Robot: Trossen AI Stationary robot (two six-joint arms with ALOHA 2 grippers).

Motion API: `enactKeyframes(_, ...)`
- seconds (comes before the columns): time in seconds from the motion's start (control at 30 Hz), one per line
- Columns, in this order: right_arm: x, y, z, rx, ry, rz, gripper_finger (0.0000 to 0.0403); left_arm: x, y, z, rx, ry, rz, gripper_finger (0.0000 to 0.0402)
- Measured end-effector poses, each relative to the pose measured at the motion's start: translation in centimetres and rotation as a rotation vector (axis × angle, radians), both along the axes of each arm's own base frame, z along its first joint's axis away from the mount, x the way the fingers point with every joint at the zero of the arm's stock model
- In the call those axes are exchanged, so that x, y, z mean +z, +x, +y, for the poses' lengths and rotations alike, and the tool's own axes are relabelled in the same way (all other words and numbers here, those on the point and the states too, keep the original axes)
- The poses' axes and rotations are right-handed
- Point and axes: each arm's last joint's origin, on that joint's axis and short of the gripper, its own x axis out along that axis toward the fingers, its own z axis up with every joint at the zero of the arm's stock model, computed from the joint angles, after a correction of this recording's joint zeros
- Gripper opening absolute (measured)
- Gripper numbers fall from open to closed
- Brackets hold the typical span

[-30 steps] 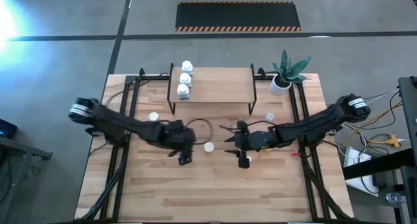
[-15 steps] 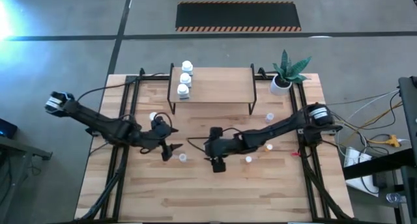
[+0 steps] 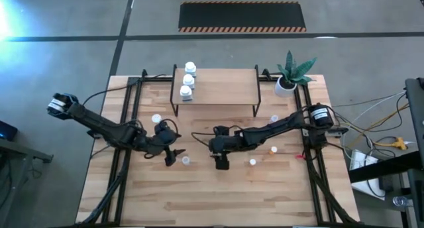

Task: Pick and place medicine bottles onto shelf by color
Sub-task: Put the bottom big orange pill bottle on the shelf

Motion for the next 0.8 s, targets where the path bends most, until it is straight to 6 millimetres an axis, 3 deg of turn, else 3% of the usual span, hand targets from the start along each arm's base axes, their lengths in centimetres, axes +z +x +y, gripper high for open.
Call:
enactKeyframes(0.27, -0.7, 0.2, 0.0, -0.007, 0.006, -0.011, 0.0189, -0.5, 0.5, -0.2, -0.005, 0.003, 0.018, 0.0313)
enactKeyframes(0.4, 0.6, -0.1, -0.1, -0.035, 0.002, -0.037, 0.0187, -0.8, 0.5, -0.3, -0.011, 0.006, 0.033, 0.0313)
enactKeyframes(0.5, 3.5, -0.7, -0.4, -0.049, -0.005, -0.067, 0.0187, -0.8, 0.5, -0.4, -0.018, 0.009, 0.035, 0.0313)
enactKeyframes(0.6, 8.2, -1.2, -1.7, -0.105, -0.049, -0.141, 0.0187, -0.8, 0.5, -0.4, -0.02, 0.01, 0.036, 0.0313)
enactKeyframes(0.7, 13.6, -1.5, -4.7, -0.186, -0.087, -0.245, 0.0187, -0.8, 0.5, -0.4, -0.02, 0.013, 0.034, 0.0313)
enactKeyframes(0.8, 17.4, -1.6, -9.3, -0.265, -0.136, -0.306, 0.0187, -0.8, 0.6, -0.4, -0.014, 0.038, 0.029, 0.0313)
